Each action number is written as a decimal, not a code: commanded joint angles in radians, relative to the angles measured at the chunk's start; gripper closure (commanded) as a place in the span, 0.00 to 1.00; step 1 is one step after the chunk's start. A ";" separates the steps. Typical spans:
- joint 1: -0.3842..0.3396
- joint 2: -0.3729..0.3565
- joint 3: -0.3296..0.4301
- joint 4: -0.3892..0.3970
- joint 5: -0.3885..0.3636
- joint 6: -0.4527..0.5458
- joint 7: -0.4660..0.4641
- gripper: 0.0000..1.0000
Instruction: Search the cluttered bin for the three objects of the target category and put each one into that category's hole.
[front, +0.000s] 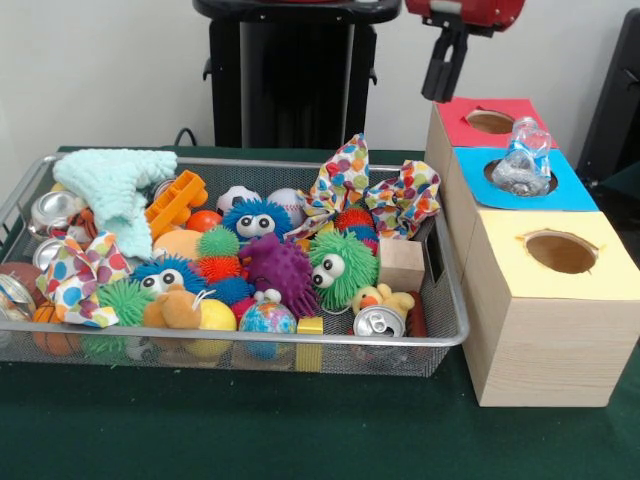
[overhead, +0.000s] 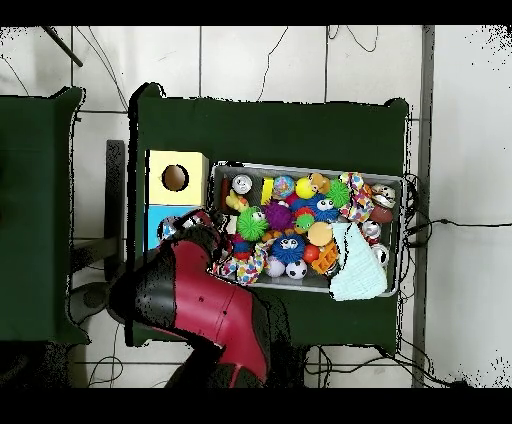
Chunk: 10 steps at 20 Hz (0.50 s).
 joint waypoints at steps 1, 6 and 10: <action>0.021 0.099 0.078 -0.028 0.077 0.025 0.246 1.00; 0.058 0.138 0.048 -0.050 0.120 0.020 0.261 1.00; 0.066 0.168 0.037 -0.076 0.148 0.010 0.256 1.00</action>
